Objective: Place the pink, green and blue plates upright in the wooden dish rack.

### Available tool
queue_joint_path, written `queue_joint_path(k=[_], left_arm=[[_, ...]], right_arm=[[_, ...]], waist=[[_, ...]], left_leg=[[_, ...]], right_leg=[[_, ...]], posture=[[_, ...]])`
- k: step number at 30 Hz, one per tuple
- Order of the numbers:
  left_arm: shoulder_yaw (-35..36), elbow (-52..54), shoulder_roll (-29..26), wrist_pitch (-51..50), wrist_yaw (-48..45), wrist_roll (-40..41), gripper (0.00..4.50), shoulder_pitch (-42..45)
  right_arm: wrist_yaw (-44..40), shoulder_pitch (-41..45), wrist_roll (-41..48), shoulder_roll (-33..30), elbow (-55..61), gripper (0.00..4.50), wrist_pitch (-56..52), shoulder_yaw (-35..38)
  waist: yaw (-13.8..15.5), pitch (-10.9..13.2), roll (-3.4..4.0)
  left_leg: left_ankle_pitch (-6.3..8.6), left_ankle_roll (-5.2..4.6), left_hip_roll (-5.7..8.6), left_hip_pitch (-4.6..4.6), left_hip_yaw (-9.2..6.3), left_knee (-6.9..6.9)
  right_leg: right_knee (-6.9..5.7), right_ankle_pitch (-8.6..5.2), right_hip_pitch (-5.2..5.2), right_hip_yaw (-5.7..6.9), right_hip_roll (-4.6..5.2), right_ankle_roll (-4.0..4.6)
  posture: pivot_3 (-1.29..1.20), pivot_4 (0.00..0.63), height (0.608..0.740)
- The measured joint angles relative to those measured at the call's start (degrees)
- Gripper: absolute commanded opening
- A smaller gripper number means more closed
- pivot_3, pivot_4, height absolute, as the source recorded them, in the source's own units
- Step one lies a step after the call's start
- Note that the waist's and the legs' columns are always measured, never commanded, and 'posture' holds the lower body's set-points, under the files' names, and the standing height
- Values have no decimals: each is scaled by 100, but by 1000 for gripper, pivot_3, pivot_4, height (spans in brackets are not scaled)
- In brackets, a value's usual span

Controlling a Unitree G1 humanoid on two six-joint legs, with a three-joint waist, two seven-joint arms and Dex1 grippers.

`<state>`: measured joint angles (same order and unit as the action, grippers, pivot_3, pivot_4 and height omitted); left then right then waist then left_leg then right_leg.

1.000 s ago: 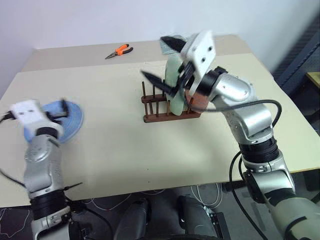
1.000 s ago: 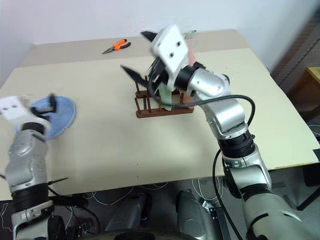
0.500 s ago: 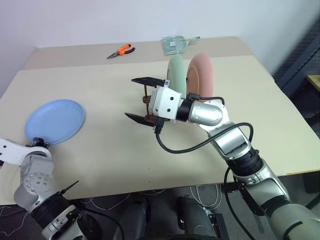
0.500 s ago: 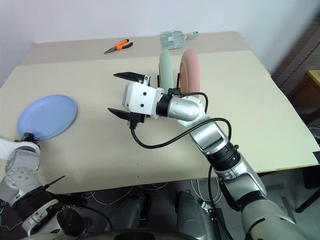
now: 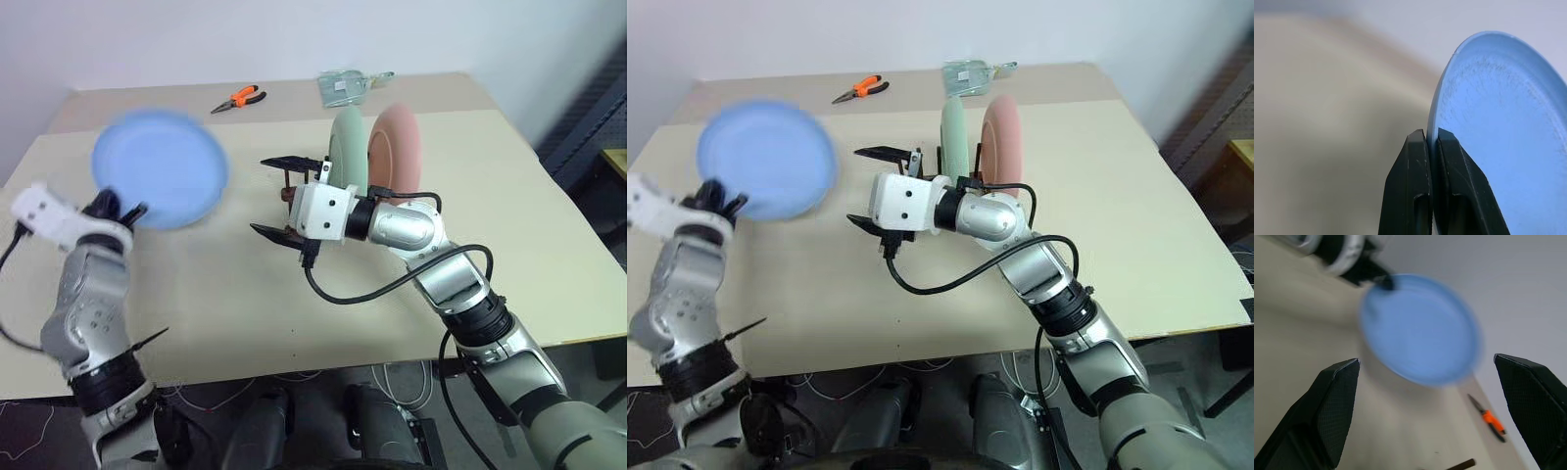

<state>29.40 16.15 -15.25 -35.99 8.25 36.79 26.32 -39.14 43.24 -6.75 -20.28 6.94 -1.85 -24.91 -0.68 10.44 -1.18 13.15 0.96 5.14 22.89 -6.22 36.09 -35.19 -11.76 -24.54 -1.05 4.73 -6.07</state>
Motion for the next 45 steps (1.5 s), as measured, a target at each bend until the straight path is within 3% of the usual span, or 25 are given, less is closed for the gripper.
queue_joint_path(k=[6,7,10,15,16,20,24,27,30,32,34,36,40,45], left_arm=[[-842,330,-25,-253,-136,7,36,474],[-849,364,3,-305,-107,30,3,539],[-925,580,68,-376,-58,156,0,698],[-943,672,66,-482,-49,248,0,671],[-939,673,65,-488,-53,257,325,641],[-799,678,185,-473,-73,519,1979,605],[-423,620,281,-177,107,706,4079,789],[-142,502,51,239,261,537,4079,991],[13,3,-745,694,306,-282,4079,860],[62,-306,-1306,1094,167,-957,4079,319],[-10,-542,-1509,1413,-77,-1498,4079,-431],[-493,-711,-1521,1694,-391,-2013,4079,-1135],[-1636,-704,-1276,2442,-1116,-2644,4079,-2038],[-2448,-663,-806,2902,-1675,-2862,4079,-2480]], right_arm=[[297,392,-747,149,-854,4500,542,-86],[393,502,-891,221,-1078,4241,601,-118],[617,683,-1255,372,-1565,3166,712,-183],[731,688,-1528,438,-1832,532,858,-196],[730,687,-1578,448,-1836,25,872,-199],[806,687,-1787,467,-1865,0,995,-270],[919,677,-1914,499,-1866,0,1057,-269],[976,668,-1942,555,-1863,0,1089,-269],[1069,533,-1683,723,-1785,0,1119,-92],[1017,335,-951,1034,-1520,0,880,327],[890,73,359,1618,-898,0,176,944],[786,-63,1532,2050,-228,0,-638,1315],[922,-375,2998,2494,482,0,-2000,1629],[1437,-586,3756,2640,581,0,-2897,1978]], waist=[[-55,1,1],[-56,3,-1],[-26,3,-1],[-12,3,-1],[-12,3,-1],[-22,5,-2],[-21,7,-6],[-30,7,-7],[-55,8,-5],[-66,8,-2],[-46,7,-2],[21,5,-5],[41,1,-13],[-22,4,-7]], left_leg=[[-4,13,-10,-17,6,-19],[-6,16,-11,-17,6,-18],[-8,19,-10,-16,5,-17],[-11,23,-7,-15,5,-16],[-11,23,-7,-15,5,-16],[-11,24,-8,-15,3,-16],[-13,28,-9,-15,2,-16],[-25,49,-8,-17,4,-18],[-27,52,-10,-20,5,-27],[-27,51,-9,-32,10,-50],[-15,29,-11,-42,6,-73],[-15,30,-10,-40,-8,-77],[-14,30,-6,-41,-9,-76],[-15,31,-20,-39,-7,-88]], right_leg=[[-7,1,-4,-10,-12,3],[-7,3,-5,-10,-15,6],[-6,4,-4,-10,-13,8],[-5,4,-2,-10,-11,7],[-6,4,-2,-10,-11,7],[-6,4,-3,-9,-13,7],[-6,4,-3,-9,-14,8],[-6,4,-3,-10,-14,7],[-8,5,-6,-11,-19,10],[-6,6,-7,-21,-17,11],[-4,5,-6,-23,-15,12],[-1,4,-3,-12,-12,13],[9,2,4,-11,-1,32],[0,-2,-16,-12,-6,41]], posture=[[0,150,739],[0,150,739],[0,150,739],[0,150,739],[0,150,739],[0,150,739],[0,150,739],[0,150,739],[0,150,739],[0,150,739],[0,150,739],[0,150,739],[0,150,739],[0,150,739]])
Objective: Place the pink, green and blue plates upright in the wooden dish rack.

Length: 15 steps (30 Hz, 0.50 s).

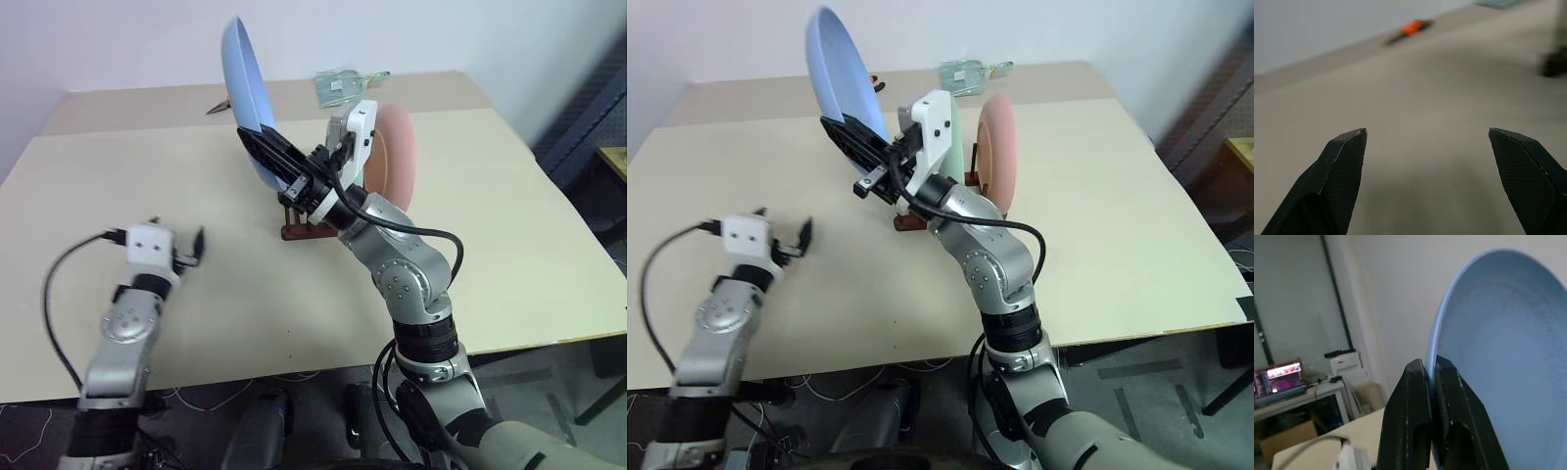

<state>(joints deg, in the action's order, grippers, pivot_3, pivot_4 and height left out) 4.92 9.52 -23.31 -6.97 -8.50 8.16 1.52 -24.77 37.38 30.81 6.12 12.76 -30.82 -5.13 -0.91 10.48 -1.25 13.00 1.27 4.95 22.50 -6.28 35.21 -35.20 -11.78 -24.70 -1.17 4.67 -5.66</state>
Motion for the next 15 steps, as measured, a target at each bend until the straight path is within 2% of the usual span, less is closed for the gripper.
queue_joint_path(k=[5,12,15], left_arm=[[-179,257,334,50,-290,64,4079,-86],[-184,320,320,106,-681,74,4079,-240],[-189,407,310,105,-811,71,4146,-277]], right_arm=[[384,-33,216,101,-18,0,-246,203],[713,-16,531,104,-330,0,-649,443],[851,135,655,98,-570,981,-767,700]], waist=[[-17,3,8],[-7,2,9],[-7,3,10]], left_leg=[[-2,1,-9,0,3,-6],[-2,1,-6,0,7,-2],[-2,0,-5,0,7,-2]], right_leg=[[-6,1,-8,1,-6,0],[-4,1,-4,2,-11,0],[-4,1,-4,2,-11,0]], posture=[[0,150,739],[0,150,739],[0,150,739]])
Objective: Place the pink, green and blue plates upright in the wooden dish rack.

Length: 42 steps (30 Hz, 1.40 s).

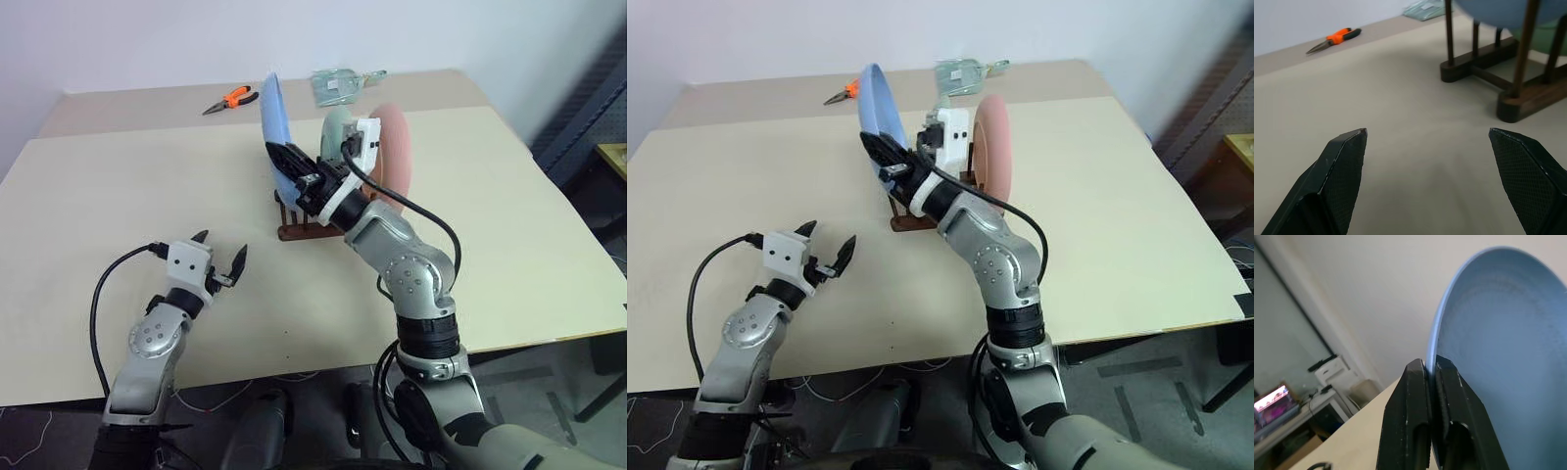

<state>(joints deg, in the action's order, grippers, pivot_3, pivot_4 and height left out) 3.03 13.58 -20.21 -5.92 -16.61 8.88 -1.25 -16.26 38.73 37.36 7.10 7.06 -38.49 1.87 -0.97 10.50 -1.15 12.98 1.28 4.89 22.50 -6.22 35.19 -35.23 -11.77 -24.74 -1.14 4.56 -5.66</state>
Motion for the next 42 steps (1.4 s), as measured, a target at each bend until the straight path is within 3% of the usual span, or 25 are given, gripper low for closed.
queue_joint_path(k=[5,10,15,19,24,28,35,42], left_arm=[[-69,55,7,-16,-116,-30,4146,0],[-171,83,9,-59,-206,-79,4146,-15],[-184,109,22,-105,-217,-93,4146,-14],[-205,107,44,-104,-214,-126,4146,-7],[-206,85,50,-100,-196,-211,4146,-4],[-161,-48,50,-78,-191,-252,4146,-2],[-236,-566,153,68,-175,-461,4146,392],[-223,-852,220,122,-45,-622,4146,416]], right_arm=[[17,150,-30,-90,-121,3458,4,30],[-240,455,-669,-623,-138,3458,445,-350],[-887,837,-1756,-1605,-53,3458,1242,-1140],[-1112,860,-2371,-2120,-49,3458,1781,-1327],[-726,880,-2765,-3271,-460,3458,2264,-135],[-534,-55,-3020,-4321,-919,3458,2453,966],[-1080,-2119,-3061,-4192,-1111,3458,2535,605],[-1119,-2244,-3098,-3989,-1266,3458,2949,483]], waist=[[-7,1,1],[-9,3,4],[-3,2,4],[12,2,3],[117,4,0],[174,-2,-6],[1,9,31],[41,9,28]], left_leg=[[0,0,-1,0,0,0],[0,0,2,0,3,1],[0,-1,2,0,3,2],[0,-1,3,0,3,4],[1,-4,13,4,1,8],[10,-18,11,2,4,4],[9,-21,-8,-11,40,18],[10,-20,-9,-9,45,28]], right_leg=[[0,0,-1,0,-1,0],[0,0,-1,1,0,-1],[2,-1,3,4,1,-2],[5,-1,6,5,2,-2],[23,-2,18,8,14,-2],[30,-8,27,11,17,-10],[14,-8,25,-15,8,-10],[14,-7,27,-12,5,-12]], posture=[[0,150,739],[0,150,739],[0,150,739],[0,150,739],[0,150,739],[0,150,739],[0,150,739],[0,150,739]])
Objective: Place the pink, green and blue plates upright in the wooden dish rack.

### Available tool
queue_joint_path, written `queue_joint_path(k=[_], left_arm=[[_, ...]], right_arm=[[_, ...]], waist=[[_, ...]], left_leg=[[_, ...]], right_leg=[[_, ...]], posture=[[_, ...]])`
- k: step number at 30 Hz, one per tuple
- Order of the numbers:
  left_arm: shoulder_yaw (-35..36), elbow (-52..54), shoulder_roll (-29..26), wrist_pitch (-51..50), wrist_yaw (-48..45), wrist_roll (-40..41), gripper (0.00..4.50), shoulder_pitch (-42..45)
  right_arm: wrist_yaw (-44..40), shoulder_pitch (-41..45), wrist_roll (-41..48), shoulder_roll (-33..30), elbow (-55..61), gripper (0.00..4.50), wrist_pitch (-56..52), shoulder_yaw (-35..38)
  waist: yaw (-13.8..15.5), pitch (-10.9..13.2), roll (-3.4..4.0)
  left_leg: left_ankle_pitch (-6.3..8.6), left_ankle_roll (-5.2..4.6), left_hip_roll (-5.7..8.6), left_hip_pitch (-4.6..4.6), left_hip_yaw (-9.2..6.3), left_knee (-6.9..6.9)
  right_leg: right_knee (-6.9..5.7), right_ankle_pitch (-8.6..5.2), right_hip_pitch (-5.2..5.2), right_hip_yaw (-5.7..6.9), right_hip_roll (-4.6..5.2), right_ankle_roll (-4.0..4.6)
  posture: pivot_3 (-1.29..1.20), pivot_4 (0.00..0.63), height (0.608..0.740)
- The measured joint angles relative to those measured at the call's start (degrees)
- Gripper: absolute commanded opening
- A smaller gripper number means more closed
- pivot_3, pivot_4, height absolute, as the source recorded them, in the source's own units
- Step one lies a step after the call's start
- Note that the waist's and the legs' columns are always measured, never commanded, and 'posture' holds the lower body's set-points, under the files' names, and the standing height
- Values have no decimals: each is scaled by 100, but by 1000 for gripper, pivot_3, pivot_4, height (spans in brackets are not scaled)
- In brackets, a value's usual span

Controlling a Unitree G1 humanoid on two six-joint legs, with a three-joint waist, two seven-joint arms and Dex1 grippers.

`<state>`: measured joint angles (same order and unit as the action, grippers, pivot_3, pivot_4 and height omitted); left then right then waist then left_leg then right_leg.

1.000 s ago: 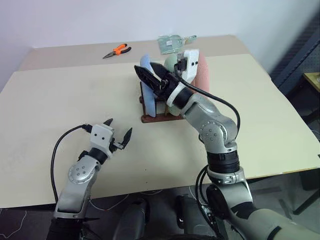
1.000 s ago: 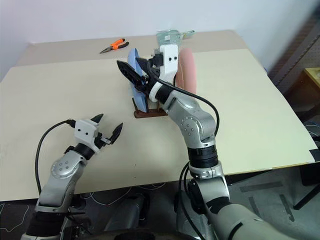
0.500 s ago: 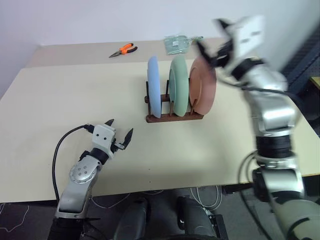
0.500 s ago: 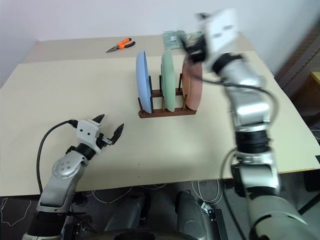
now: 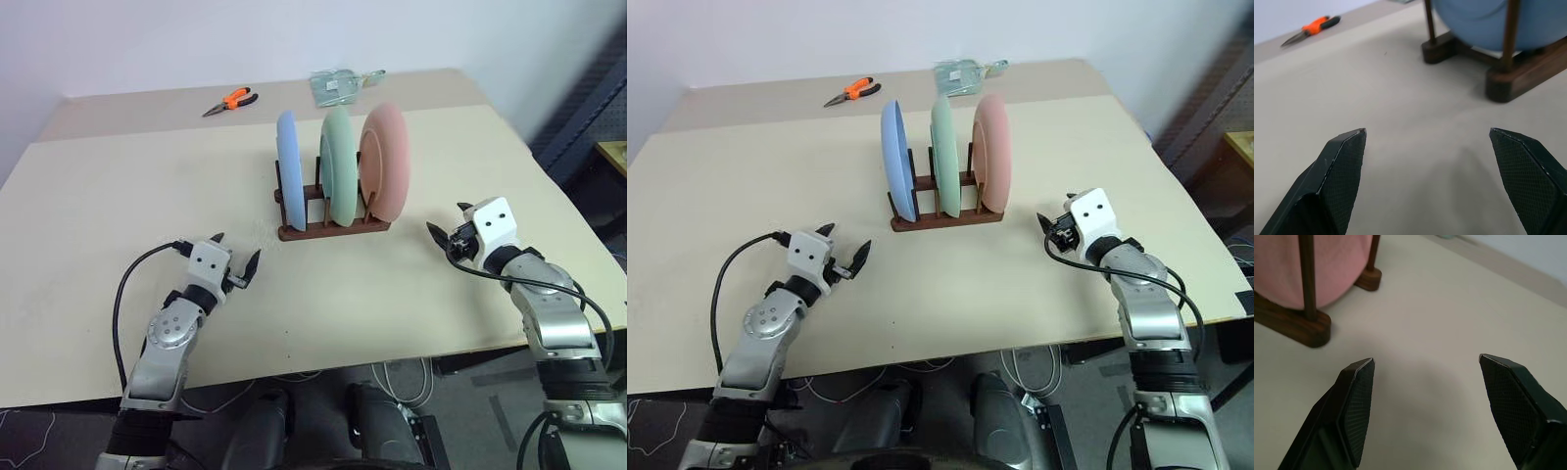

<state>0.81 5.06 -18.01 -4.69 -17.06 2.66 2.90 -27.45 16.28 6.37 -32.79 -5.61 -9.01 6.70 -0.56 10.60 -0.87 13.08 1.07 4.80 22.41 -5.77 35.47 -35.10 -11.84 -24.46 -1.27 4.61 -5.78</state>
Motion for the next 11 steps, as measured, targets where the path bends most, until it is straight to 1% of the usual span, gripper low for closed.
queue_joint_path(k=[4,9,11], left_arm=[[65,-49,-52,-9,109,-89,4146,-79],[156,138,-12,-128,396,-178,4146,-252],[210,206,16,-181,524,-214,4146,-312]], right_arm=[[-22,9,19,80,-229,3458,126,0],[-135,110,15,172,-564,3458,464,-21],[-122,268,-13,259,-825,3458,567,-81]], waist=[[6,0,0],[-23,0,0],[-29,0,1]], left_leg=[[0,0,2,1,0,0],[1,0,-1,-1,0,0],[0,1,-2,-2,1,1]], right_leg=[[2,0,0,0,3,0],[-1,0,0,-1,-1,0],[-2,1,0,-1,-2,1]], posture=[[0,150,739],[0,150,739],[0,150,739]])
